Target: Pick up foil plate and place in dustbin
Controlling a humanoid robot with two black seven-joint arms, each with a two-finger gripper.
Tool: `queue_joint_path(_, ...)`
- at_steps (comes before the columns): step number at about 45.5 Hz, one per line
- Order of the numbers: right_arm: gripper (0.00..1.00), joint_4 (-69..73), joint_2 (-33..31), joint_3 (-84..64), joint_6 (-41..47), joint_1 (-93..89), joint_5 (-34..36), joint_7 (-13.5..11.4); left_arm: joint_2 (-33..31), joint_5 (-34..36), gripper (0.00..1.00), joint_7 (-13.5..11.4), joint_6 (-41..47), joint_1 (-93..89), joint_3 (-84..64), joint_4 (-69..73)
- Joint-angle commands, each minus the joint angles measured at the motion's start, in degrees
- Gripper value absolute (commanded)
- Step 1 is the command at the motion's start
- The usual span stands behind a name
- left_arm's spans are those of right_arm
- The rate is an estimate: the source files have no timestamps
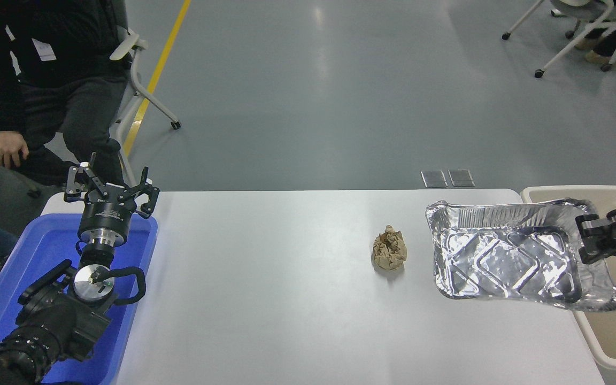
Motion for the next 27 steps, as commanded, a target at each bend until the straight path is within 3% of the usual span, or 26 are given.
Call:
queue_joint_path(1,0.00,-2.4,-0.1,-2.5,1.3,3.8,-0.1,-0.1,0.0,0.0,0.99,0.0,-0.1,0.0,0.0,0.0)
queue_joint_path(17,0.00,-20.6,-8.7,-1.6,-0.5,0.4,0.9,-0.6,0.0,-0.1,0.99,0.0,0.0,0.0,0.0,0.0)
queue_joint_path(27,0.00,-34.1,-18.0,8.3,-11.0,-15.8,1.0,-0.6,0.0,0.0,0.99,0.0,0.0,-0.1,0.0,0.0)
